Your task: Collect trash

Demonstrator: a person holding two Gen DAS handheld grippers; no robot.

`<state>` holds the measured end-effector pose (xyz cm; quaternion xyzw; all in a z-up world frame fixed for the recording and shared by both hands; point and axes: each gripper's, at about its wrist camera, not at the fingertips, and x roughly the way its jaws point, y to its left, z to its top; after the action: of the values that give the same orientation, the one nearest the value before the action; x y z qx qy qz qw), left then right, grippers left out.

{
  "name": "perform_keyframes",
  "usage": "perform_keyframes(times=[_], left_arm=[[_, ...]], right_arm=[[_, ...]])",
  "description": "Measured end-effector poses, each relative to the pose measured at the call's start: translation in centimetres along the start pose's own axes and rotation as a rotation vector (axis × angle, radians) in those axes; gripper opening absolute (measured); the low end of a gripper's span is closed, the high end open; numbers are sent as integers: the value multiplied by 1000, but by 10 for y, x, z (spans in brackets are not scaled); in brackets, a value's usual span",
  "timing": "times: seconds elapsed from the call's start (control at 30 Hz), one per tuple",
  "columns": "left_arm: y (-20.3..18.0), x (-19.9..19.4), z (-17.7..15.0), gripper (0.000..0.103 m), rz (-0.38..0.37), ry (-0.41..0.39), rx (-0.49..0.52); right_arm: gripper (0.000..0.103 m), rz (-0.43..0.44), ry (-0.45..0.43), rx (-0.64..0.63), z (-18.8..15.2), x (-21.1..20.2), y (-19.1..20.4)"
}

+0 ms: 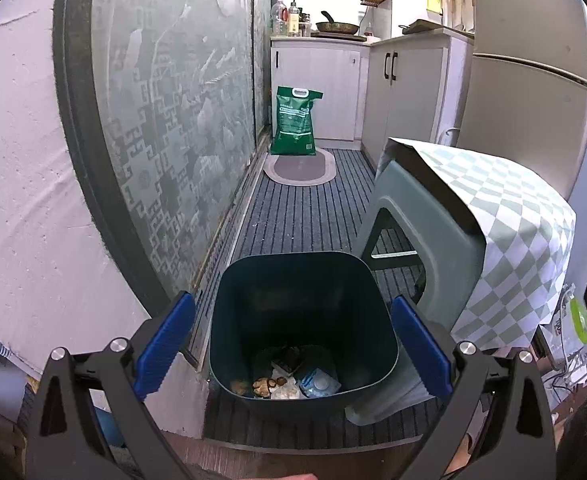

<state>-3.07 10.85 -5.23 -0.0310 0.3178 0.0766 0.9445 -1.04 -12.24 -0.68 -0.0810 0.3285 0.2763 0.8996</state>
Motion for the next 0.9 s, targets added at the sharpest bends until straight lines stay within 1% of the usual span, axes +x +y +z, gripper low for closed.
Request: perform_keyframes(times=[0.5, 0.9], left_arm=[[-3, 0, 0, 100, -35, 1, 0], [-3, 0, 0, 100, -38, 2, -5]], right_arm=[[99, 1, 15, 15, -2, 6, -3], [99, 8, 20, 21, -4, 8, -6]])
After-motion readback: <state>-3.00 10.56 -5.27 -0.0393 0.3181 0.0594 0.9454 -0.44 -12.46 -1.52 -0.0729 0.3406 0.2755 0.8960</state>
